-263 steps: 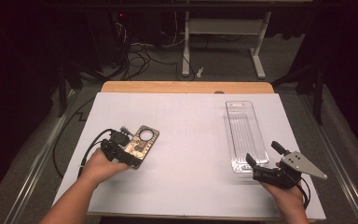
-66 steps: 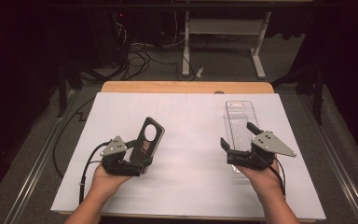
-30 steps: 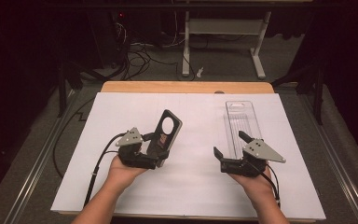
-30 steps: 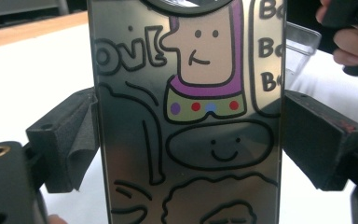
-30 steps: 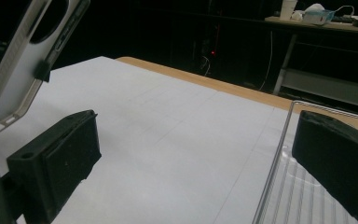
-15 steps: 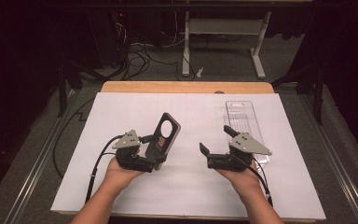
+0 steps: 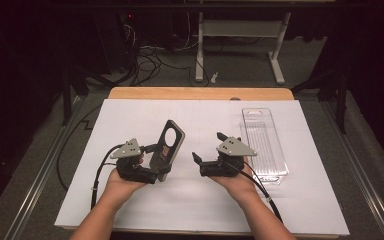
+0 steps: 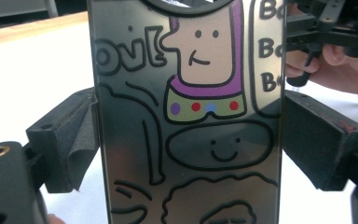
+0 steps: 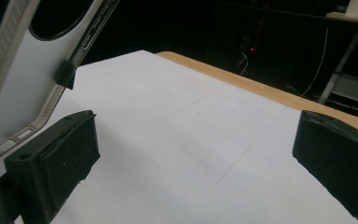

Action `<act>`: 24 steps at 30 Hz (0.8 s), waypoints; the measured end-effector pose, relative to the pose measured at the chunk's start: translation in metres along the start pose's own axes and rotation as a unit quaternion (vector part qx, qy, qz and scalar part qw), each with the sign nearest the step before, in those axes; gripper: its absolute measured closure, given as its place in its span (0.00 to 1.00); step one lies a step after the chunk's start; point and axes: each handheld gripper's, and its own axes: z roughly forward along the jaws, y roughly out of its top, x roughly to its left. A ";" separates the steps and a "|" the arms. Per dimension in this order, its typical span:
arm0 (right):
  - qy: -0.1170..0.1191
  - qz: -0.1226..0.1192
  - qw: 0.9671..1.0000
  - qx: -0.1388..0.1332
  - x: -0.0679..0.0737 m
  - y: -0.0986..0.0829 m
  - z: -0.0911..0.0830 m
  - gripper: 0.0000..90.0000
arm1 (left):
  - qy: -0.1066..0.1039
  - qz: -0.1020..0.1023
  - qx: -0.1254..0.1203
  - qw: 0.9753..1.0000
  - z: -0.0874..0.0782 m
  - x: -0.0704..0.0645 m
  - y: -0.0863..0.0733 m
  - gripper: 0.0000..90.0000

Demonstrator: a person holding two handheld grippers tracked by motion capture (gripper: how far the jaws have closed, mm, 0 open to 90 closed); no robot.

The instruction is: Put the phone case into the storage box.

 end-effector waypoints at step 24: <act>0.016 0.020 1.000 0.005 -0.002 -0.009 -0.015 0.01 | -0.045 0.028 0.029 0.998 0.003 -0.016 -0.010 0.14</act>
